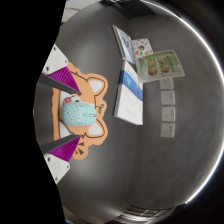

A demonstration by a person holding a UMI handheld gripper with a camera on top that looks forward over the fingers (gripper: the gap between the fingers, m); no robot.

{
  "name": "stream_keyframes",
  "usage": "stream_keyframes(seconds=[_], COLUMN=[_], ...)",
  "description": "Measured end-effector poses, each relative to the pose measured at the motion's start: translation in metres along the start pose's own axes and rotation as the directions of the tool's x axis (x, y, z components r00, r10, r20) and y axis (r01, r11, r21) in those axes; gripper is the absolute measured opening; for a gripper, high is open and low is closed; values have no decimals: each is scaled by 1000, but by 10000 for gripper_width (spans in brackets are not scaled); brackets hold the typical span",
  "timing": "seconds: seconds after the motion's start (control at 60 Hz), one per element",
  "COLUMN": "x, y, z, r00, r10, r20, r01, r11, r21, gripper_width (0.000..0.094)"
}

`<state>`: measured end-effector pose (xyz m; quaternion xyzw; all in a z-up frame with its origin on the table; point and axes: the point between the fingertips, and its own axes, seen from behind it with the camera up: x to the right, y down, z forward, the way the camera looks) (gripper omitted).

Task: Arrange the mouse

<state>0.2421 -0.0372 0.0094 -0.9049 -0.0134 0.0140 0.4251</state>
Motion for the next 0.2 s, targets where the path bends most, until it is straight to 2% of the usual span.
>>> stream_keyframes(seconds=[0.017,0.033,0.2], x=[-1,1,12], y=[-1,3,25], z=[-6,-14,-74], r00=[1000,1000,998], r10=[-5,-7,36], r20=[3,5,43], r01=[5,7,-39], r11=[1000,1000,996], r21=[2,13,80], gripper_width=[888,859,857])
